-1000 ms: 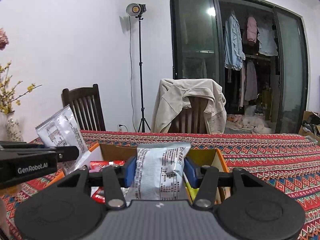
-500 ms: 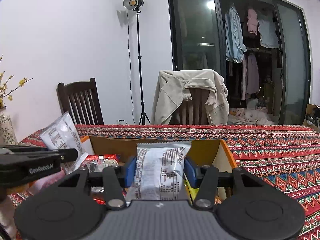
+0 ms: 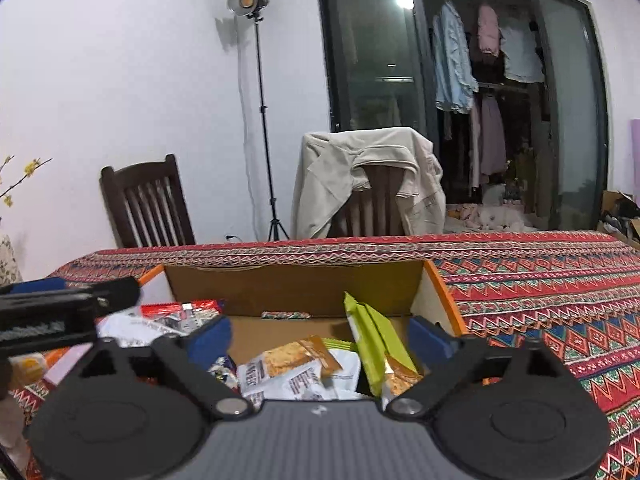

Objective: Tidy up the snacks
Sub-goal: 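Carry both white sachets over the box and open both grippers to drop them, then withdraw both tools from the box back to the snack pile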

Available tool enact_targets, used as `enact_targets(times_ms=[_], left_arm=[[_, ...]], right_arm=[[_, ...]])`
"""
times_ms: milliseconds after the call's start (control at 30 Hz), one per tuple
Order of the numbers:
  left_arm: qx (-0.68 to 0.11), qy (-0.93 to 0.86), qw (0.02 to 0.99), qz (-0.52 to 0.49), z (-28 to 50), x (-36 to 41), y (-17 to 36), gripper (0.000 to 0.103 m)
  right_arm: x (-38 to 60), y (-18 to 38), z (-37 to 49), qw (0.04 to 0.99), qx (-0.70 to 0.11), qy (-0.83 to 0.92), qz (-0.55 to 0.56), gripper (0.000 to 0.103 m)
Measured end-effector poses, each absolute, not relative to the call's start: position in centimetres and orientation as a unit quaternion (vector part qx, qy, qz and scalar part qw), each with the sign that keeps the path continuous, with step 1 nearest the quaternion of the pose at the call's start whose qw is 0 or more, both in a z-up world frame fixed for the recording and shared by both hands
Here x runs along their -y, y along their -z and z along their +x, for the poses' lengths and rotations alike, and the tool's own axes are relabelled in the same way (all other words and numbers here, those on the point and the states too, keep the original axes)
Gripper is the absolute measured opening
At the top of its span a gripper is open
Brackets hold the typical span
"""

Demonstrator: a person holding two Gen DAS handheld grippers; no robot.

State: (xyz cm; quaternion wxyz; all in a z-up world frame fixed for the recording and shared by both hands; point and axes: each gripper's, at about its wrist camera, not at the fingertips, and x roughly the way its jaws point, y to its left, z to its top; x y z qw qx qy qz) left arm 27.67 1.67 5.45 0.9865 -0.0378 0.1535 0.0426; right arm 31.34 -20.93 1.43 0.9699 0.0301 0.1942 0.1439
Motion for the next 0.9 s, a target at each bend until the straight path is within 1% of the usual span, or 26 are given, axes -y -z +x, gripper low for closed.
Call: enact_targets(times_ms=[633, 900], left_arm=[[-0.168, -0.062, 0.983, -0.038, 27.6, -1.9, -5.6, 0.103], [-0.165, -0.064, 0.983, -0.052, 26.3, -2.2, -7.8, 0.103]], right_arm=[[21.1, -1.5, 30.4, 0.974, -0.178, -0.137, 0.028, 0.103], [21.8, -3.3, 29.0, 0.974, -0.163, -0.149, 0.050, 0.103]])
